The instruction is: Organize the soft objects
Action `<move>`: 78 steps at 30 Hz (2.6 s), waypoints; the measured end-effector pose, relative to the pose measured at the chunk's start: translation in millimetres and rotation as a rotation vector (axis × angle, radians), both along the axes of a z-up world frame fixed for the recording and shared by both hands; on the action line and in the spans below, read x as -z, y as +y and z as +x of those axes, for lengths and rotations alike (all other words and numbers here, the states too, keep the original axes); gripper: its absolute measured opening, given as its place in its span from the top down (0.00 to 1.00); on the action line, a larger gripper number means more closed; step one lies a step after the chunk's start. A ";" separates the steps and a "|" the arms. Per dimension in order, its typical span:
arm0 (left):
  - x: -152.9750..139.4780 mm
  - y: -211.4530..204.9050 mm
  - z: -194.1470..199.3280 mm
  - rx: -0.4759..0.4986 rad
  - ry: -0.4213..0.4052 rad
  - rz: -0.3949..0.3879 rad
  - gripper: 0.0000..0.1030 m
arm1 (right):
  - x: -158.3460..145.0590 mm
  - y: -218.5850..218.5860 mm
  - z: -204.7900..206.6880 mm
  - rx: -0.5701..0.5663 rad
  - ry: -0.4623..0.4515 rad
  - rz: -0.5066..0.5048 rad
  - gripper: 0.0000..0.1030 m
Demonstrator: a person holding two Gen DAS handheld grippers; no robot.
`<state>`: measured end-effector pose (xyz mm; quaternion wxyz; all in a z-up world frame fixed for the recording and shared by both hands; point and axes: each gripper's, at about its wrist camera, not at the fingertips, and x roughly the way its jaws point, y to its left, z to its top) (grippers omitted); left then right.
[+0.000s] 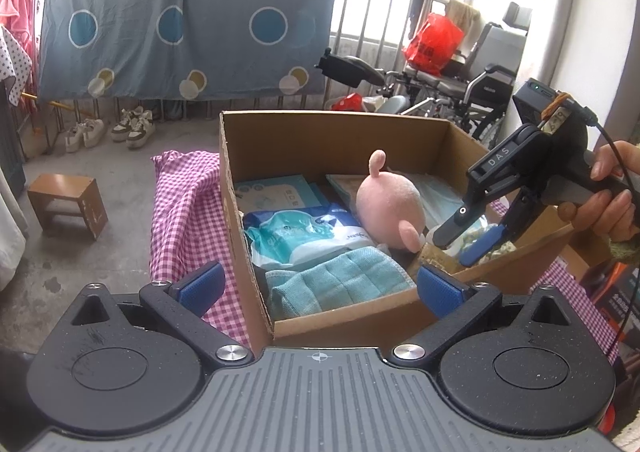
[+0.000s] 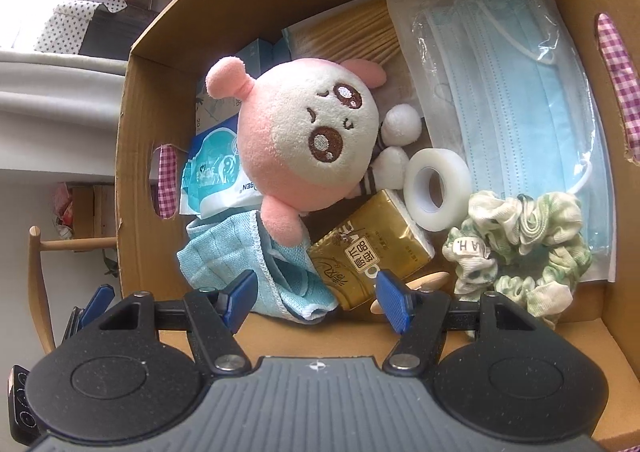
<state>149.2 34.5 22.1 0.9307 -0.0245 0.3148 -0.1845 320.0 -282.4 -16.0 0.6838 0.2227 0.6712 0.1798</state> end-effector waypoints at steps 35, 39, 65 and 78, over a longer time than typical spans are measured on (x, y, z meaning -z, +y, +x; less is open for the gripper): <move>-58.3 -83.7 -38.0 -0.133 -0.067 0.113 0.00 | -118.5 -54.6 -218.3 0.343 -0.871 -0.071 0.00; -63.2 -103.6 -35.7 -0.109 -0.072 0.178 0.00 | -121.3 -49.0 -228.8 0.362 -0.940 -0.173 0.00; -32.3 -127.8 -13.9 -0.299 0.183 0.199 0.00 | -83.0 -4.0 -188.4 0.219 -0.814 -0.465 0.00; -28.5 -127.1 -10.1 -0.305 0.184 0.211 0.00 | -74.9 -7.5 -173.6 0.204 -0.774 -0.492 0.00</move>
